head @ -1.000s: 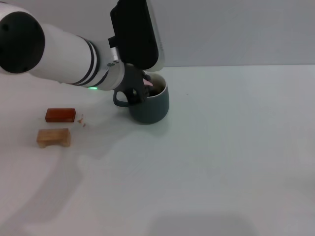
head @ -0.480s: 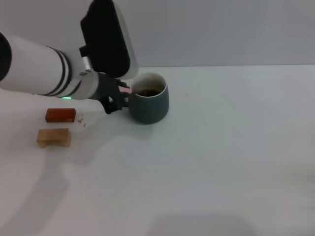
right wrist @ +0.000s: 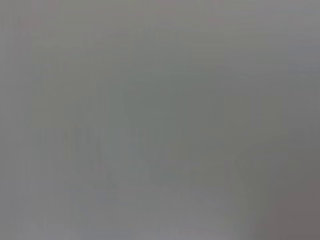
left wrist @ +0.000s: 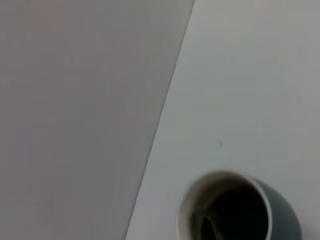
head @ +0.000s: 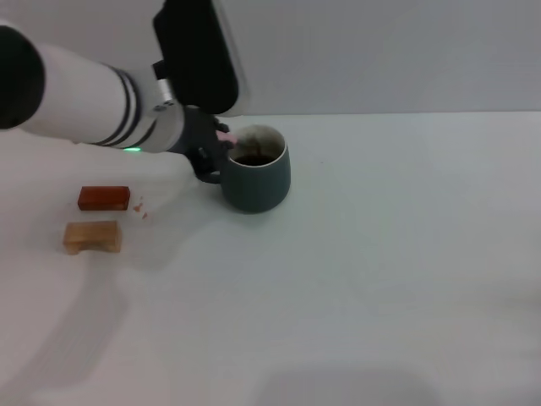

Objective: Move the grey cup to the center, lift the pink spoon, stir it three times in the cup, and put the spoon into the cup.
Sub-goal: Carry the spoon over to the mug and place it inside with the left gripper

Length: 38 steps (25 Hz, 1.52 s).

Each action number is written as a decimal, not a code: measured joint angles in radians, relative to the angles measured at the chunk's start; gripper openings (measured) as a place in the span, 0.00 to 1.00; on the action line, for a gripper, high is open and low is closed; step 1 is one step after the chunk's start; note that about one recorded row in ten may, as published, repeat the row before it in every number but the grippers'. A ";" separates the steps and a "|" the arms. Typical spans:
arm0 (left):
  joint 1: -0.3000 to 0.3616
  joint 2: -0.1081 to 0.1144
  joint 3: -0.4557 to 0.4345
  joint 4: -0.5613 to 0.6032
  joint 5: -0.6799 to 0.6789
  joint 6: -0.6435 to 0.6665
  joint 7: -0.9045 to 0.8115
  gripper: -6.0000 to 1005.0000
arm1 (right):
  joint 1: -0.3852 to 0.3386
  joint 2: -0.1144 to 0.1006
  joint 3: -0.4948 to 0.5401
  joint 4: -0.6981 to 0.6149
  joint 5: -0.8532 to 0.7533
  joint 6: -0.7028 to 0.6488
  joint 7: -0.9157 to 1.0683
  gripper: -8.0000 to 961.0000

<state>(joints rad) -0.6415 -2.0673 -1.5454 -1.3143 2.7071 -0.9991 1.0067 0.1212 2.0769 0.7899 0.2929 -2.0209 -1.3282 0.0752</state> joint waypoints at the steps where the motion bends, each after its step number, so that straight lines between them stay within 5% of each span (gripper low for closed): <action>1: 0.000 0.000 0.000 0.000 0.000 0.000 0.000 0.17 | -0.001 0.000 0.000 0.000 0.001 0.000 0.000 0.01; 9: -0.050 -0.001 0.058 0.040 -0.008 0.018 -0.005 0.17 | -0.007 0.000 0.000 -0.002 0.005 0.000 0.000 0.01; 21: 0.072 0.007 0.044 -0.073 0.002 -0.025 -0.004 0.17 | 0.010 0.000 -0.002 -0.002 0.000 0.001 0.000 0.01; 27: 0.068 0.007 0.004 -0.046 0.003 -0.003 0.001 0.17 | 0.013 0.000 -0.013 0.001 -0.001 0.008 0.000 0.01; 35: 0.069 0.003 0.060 -0.061 0.004 0.030 0.004 0.18 | 0.007 0.000 -0.013 0.006 -0.001 0.011 0.000 0.01; 38: 0.069 0.003 0.061 -0.065 0.004 0.034 0.003 0.27 | 0.004 0.000 -0.012 0.006 0.000 0.010 0.000 0.01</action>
<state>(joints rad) -0.5725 -2.0644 -1.4841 -1.3790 2.7108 -0.9651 1.0100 0.1257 2.0770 0.7776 0.2992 -2.0207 -1.3177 0.0752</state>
